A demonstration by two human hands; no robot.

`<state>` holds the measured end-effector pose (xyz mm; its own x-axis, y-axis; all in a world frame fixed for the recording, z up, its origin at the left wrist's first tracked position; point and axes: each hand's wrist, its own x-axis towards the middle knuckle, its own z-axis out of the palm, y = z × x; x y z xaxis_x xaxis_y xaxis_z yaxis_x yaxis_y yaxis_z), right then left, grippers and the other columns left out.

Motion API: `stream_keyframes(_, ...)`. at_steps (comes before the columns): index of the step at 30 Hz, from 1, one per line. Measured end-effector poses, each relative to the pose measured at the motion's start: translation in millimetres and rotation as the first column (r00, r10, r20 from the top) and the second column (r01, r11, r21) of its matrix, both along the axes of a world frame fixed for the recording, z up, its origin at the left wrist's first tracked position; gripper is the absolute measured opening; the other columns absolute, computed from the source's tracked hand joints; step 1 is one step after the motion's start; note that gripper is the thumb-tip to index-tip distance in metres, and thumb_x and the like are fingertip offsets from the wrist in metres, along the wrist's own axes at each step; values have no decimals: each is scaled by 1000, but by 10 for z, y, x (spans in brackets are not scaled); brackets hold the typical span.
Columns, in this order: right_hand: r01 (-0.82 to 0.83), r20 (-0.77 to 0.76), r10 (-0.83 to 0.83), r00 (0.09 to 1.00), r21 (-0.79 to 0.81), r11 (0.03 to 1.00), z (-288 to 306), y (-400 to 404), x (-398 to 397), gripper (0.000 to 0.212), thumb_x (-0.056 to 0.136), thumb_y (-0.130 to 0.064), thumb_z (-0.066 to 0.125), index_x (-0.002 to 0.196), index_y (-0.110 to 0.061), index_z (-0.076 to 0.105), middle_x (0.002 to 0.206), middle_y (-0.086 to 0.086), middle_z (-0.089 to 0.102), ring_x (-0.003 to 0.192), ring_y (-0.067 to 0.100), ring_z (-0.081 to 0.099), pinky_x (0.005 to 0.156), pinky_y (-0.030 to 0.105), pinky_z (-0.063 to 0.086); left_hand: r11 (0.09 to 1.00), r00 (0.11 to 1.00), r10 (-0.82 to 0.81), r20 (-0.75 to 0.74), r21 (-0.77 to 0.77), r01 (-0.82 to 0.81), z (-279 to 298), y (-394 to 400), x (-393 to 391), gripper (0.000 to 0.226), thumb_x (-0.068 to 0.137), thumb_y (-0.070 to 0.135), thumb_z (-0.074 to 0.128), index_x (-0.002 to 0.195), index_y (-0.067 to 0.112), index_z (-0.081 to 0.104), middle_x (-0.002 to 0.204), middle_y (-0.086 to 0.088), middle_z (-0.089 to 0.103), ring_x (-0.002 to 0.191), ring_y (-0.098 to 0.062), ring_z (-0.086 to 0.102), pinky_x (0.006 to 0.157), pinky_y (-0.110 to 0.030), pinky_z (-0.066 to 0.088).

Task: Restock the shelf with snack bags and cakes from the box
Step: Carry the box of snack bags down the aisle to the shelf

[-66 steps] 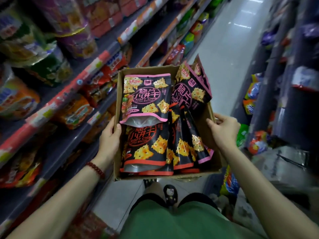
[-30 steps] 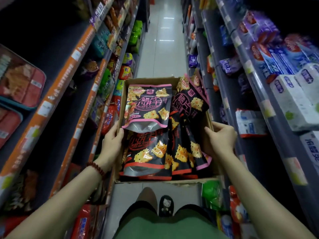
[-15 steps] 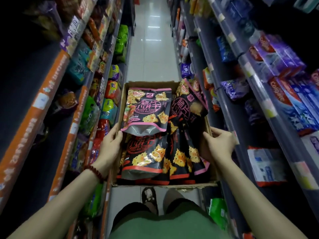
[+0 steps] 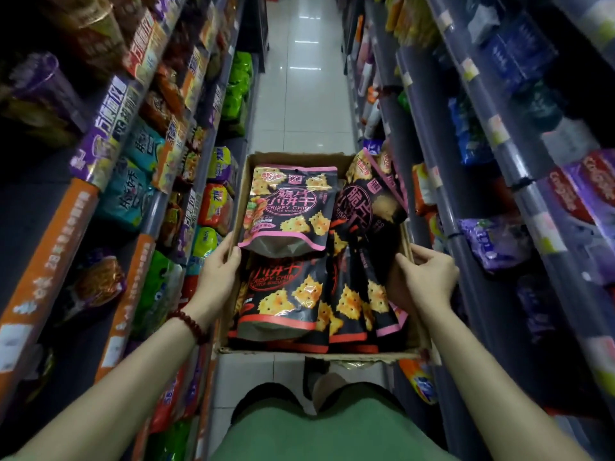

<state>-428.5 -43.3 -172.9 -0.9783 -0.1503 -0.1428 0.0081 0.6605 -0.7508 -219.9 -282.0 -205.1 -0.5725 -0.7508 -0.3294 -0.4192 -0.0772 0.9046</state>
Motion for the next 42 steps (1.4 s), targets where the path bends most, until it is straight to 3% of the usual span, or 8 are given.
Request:
stream_keyframes(3, -25, -4, 25, 1000, -4, 1000, 12, -345, -389, 30, 80, -19, 74, 109, -11, 72, 97, 8, 75, 93, 19, 68, 77, 19, 41, 999, 1000, 17, -7, -31, -18, 12, -289, -331, 41, 101, 25, 40, 142, 24, 43, 138, 1, 54, 129, -18, 48, 109, -47, 38)
stream_keyframes(13, -40, 6, 40, 999, 26, 999, -284, -1604, -1464, 32, 81, -21, 73, 111, -9, 71, 104, 7, 73, 91, 9, 63, 80, 15, 39, 1000, 1000, 0, 27, -2, 0, -270, -1522, -1427, 42, 101, 26, 38, 144, 26, 41, 142, -8, 50, 131, -28, 46, 108, -51, 37)
stream_keyframes(21, -32, 35, 30, 999, 49, 998, -964, -2245, -2209, 32, 80, -24, 72, 110, -13, 72, 101, 7, 74, 98, 18, 68, 94, 26, 47, 999, 997, 3, 83, -32, 0, -804, -2171, -2241, 45, 102, 22, 38, 147, 18, 34, 147, -3, 44, 135, -20, 40, 110, -32, 34)
stream_keyframes(27, -56, 52, 54, 997, 51, 997, -2097, -2618, -2767, 33, 82, -23, 72, 113, -12, 70, 103, 5, 73, 99, 16, 67, 85, 21, 45, 999, 994, 13, 110, -54, -7, -2008, -2500, -2681, 45, 100, 30, 41, 144, 22, 40, 143, 3, 49, 132, -16, 44, 109, -27, 36)
stream_keyframes(30, -79, 28, 78, 997, 63, 995, -2934, -2750, -2957, 35, 81, -23, 73, 113, -10, 70, 104, 7, 73, 95, 15, 67, 91, 27, 50, 998, 994, 36, 98, -55, -31, -2705, -2595, -2873, 41, 101, 14, 40, 143, 14, 41, 132, 13, 46, 124, -4, 43, 83, 7, 33)
stream_keyframes(33, -76, 16, 75, 997, 65, 995, -3791, -2873, -3043, 33, 81, -23, 72, 112, -9, 71, 103, 8, 73, 96, 19, 68, 93, 35, 52, 999, 997, 48, 64, -27, -47, -3449, -2660, -2998, 42, 102, 11, 38, 143, 10, 37, 127, 13, 43, 118, 0, 38, 69, 12, 29)
stream_keyframes(38, -90, 52, 88, 995, 31, 996, -5206, -3009, -3046, 31, 82, -19, 72, 112, -8, 70, 104, 9, 73, 95, 21, 68, 94, 36, 51, 1000, 999, 30, 41, 7, -30, -4864, -2845, -2995, 38, 102, 18, 39, 139, 22, 44, 118, 26, 53, 99, 21, 50, 83, -2, 44)
stream_keyframes(42, -100, 21, 98, 995, 69, 993, -6178, -3046, -2994, 29, 82, -18, 72, 109, -8, 72, 100, 9, 74, 91, 21, 68, 81, 27, 49, 998, 1000, -4, 26, 56, 3, -5870, -2928, -2876, 31, 100, 31, 43, 127, 43, 52, 122, 16, 63, 112, -4, 60, 94, -33, 51)
